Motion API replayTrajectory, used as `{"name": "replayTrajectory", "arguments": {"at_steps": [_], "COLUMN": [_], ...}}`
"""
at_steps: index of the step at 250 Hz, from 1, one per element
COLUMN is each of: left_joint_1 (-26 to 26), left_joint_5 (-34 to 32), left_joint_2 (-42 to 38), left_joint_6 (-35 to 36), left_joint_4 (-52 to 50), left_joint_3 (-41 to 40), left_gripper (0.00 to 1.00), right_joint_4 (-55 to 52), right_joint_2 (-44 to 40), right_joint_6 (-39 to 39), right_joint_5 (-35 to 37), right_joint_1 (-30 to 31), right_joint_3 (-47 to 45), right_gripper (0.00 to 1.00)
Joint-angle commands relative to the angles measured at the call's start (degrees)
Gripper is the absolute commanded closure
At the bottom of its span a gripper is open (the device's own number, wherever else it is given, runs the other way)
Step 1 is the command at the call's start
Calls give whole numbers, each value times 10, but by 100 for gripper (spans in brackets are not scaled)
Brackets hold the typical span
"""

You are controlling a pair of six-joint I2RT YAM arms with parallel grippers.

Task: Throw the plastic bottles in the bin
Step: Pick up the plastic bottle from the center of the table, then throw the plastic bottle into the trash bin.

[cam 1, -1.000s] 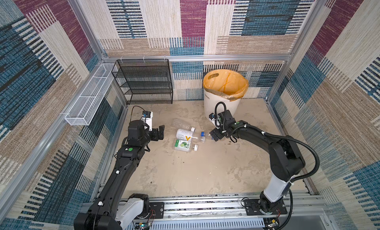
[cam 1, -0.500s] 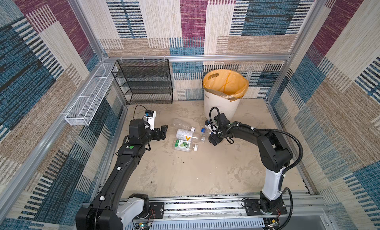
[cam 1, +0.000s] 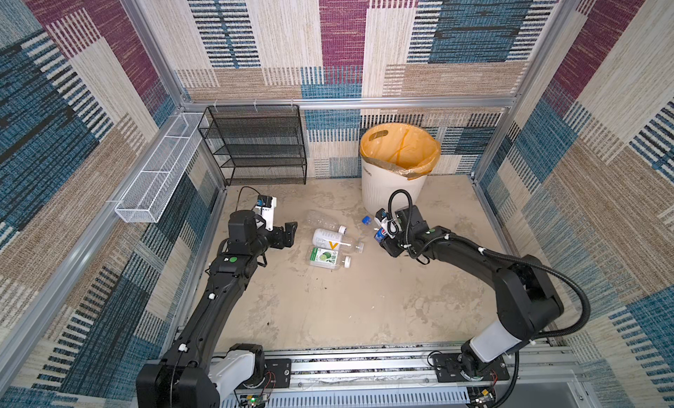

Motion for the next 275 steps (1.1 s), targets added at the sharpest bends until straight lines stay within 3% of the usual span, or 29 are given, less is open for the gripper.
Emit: {"name": "replayTrajectory", "arguments": {"at_steps": [1, 35, 60, 80, 103, 132, 161, 201, 222, 262, 275], "left_joint_1": [1, 0, 1, 1, 0, 0, -4, -17, -29, -71, -78], "left_joint_5": [17, 27, 47, 58, 69, 91, 101, 103, 99, 77, 87], "left_joint_2": [0, 1, 10, 18, 26, 32, 27, 22, 22, 11, 13], "left_joint_6": [-14, -21, -28, -35, -38, -44, -44, -37, -24, 26, 48], "left_joint_4": [19, 28, 31, 34, 38, 42, 45, 49, 30, -33, -61], "left_joint_3": [5, 3, 6, 6, 6, 9, 5, 0, 9, 28, 37], "left_gripper": [10, 10, 11, 12, 14, 15, 16, 16, 16, 16, 13], "right_joint_4": [45, 118, 174, 222, 265, 344, 401, 439, 411, 139, 10], "right_joint_2": [-76, -221, -343, -454, -557, -643, -693, -649, -535, -219, -126], "right_joint_6": [51, 110, 157, 171, 143, 52, -9, -16, 13, 72, 116], "right_joint_5": [3, -8, 53, 110, 175, 276, 288, 262, 246, 260, 195], "right_joint_1": [0, 0, -1, -1, 0, 0, 0, -1, -1, -13, -50], "right_joint_3": [-33, -116, -174, -207, -213, -194, -156, -108, -46, 263, 383], "right_gripper": [53, 52, 53, 47, 45, 44, 44, 44, 44, 41, 31]}}
